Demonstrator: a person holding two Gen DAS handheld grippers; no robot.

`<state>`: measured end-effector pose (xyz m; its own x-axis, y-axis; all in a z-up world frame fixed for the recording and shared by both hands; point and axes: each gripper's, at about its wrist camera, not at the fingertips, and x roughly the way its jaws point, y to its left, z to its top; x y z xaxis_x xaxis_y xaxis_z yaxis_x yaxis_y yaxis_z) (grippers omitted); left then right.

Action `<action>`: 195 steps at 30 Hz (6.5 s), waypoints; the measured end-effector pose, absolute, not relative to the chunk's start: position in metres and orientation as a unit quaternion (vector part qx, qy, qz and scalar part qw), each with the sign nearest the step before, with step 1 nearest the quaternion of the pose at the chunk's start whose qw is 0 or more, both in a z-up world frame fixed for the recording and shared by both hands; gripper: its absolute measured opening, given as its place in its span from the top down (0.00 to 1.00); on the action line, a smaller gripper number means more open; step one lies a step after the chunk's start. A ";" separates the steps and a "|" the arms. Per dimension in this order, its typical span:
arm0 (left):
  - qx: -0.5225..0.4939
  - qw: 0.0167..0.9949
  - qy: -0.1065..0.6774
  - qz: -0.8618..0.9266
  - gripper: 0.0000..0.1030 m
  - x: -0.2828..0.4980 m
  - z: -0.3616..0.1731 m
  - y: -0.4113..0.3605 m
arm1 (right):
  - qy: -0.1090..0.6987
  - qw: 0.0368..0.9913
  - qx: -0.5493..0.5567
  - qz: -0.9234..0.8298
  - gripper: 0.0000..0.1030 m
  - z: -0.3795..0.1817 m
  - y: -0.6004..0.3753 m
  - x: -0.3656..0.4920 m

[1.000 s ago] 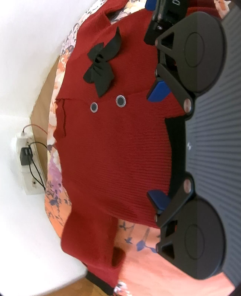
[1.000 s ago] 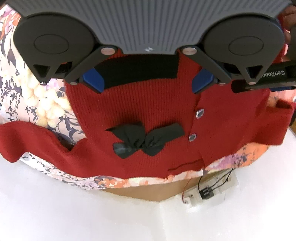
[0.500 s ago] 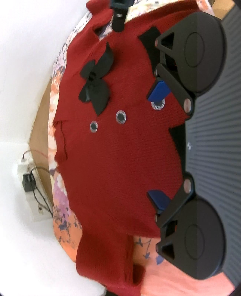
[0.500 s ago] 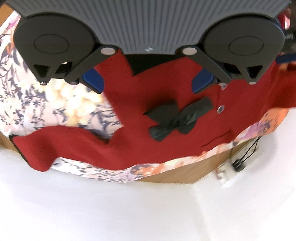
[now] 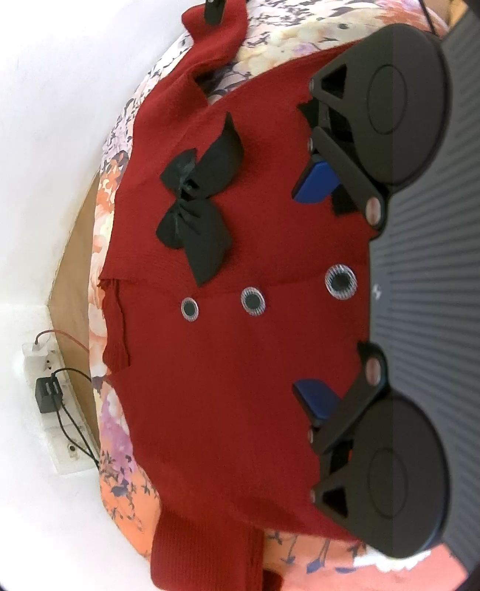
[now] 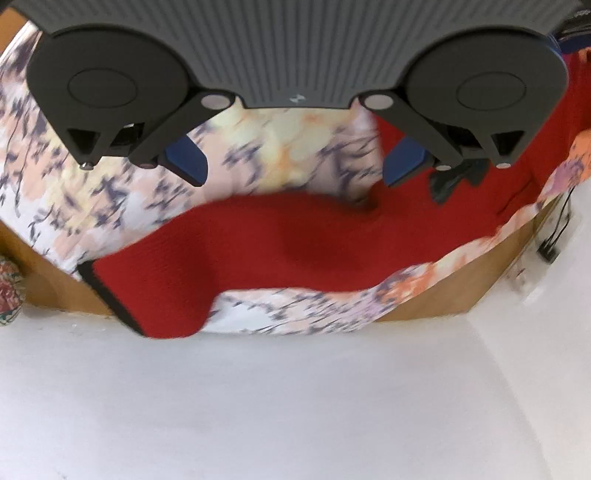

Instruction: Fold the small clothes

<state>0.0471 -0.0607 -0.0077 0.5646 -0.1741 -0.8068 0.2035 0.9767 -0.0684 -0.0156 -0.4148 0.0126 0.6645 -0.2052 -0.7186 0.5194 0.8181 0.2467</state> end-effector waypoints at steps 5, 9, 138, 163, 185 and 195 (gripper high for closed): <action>0.013 0.884 0.460 -0.084 0.00 0.059 -0.016 -0.082 | 0.361 0.878 0.230 -0.212 0.00 -0.001 -0.461 -0.008; 0.011 0.881 0.467 -0.071 0.00 0.067 -0.025 -0.095 | 0.363 0.875 0.240 -0.211 0.00 -0.014 -0.487 -0.004; 0.030 0.906 0.417 -0.067 0.00 0.077 0.007 0.070 | 0.361 0.909 0.198 0.072 0.29 0.002 -0.164 0.092; 0.139 0.907 0.381 -0.112 0.00 0.142 -0.019 -0.076 | 0.396 0.898 0.190 -0.026 0.25 0.001 -0.319 0.050; 0.178 0.920 0.321 -0.138 0.84 0.154 -0.034 -0.113 | 0.408 0.889 0.206 -0.017 0.22 -0.025 -0.340 0.067; 0.068 0.943 0.317 -0.076 0.85 0.150 -0.003 -0.052 | 0.402 0.894 0.197 0.003 0.21 -0.023 -0.328 0.073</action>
<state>0.1504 -0.0525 -0.0027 0.7877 -0.1008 -0.6078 0.1866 0.9792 0.0794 0.0732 -0.3280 -0.0228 0.6764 0.1643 -0.7180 0.1533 0.9221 0.3554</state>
